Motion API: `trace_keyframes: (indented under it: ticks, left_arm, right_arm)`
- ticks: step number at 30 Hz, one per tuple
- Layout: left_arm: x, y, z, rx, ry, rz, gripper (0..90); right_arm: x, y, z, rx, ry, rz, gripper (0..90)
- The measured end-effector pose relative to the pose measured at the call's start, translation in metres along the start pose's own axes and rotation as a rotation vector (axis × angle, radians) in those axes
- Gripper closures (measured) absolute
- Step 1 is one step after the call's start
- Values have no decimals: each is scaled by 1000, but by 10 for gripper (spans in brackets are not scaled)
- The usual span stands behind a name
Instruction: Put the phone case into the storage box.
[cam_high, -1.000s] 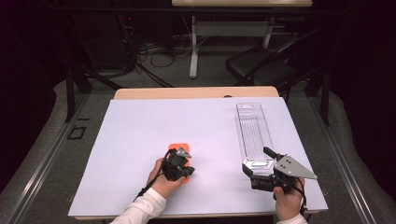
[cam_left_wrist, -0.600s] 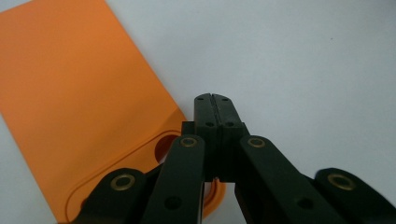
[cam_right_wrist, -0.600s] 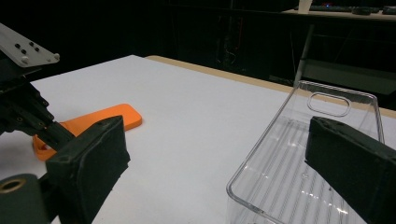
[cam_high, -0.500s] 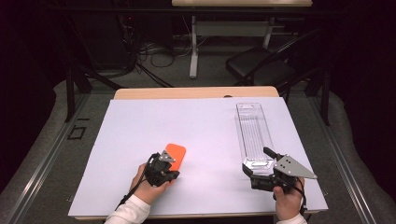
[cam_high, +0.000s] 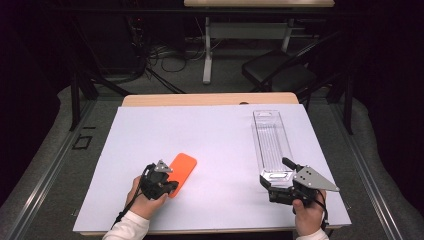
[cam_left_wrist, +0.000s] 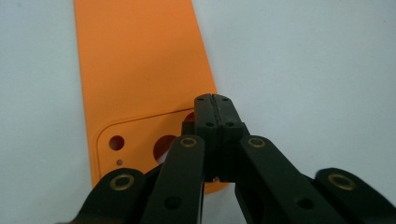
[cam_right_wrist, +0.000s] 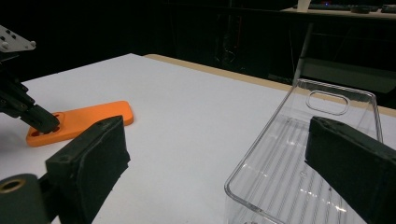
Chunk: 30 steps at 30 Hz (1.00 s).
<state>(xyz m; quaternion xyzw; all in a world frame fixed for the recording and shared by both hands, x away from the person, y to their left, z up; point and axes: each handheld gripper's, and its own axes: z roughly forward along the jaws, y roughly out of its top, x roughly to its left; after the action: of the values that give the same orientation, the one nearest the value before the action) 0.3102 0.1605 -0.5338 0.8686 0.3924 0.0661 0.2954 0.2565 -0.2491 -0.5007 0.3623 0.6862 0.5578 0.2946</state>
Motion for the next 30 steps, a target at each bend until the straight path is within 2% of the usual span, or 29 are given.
trace_keyframes:
  ticks: [2,3,4,6,8,11,12,13,16,19,23,26,30]
  left_arm:
    - [1,0,-1,-13,-20,-16,900]
    - [1,1,-2,-22,-15,-21,896]
    - [2,1,-3,-26,-10,-18,869]
    - [2,3,-4,-40,-27,-29,823]
    - [1,4,-6,-57,-22,-37,761]
    - [3,7,-10,-80,-3,-52,608]
    - [4,7,-10,-104,22,-53,548]
    - [5,8,-12,-112,17,-57,514]
    - [9,9,-17,-158,19,-64,507]
    - [11,11,-22,-164,-11,-96,482]
    - [15,15,-25,-155,-28,-117,379]
    - [17,18,-25,-142,-34,-138,245]
    - [21,22,-27,-127,-65,-145,180]
  right_arm:
    - [0,0,-1,6,0,0,52]
    - [0,0,-1,3,0,1,53]
    - [0,0,0,3,1,4,54]
    - [-1,0,0,4,0,0,54]
    - [0,0,0,2,1,-2,55]
    - [0,0,0,0,1,-3,55]
    - [0,0,0,0,1,-3,55]
    - [0,0,0,0,1,-2,55]
    - [0,0,0,3,2,0,55]
    - [0,0,0,4,1,0,55]
    - [0,0,0,4,0,-2,55]
    - [0,0,0,2,0,0,55]
    - [0,0,0,6,-1,-1,55]
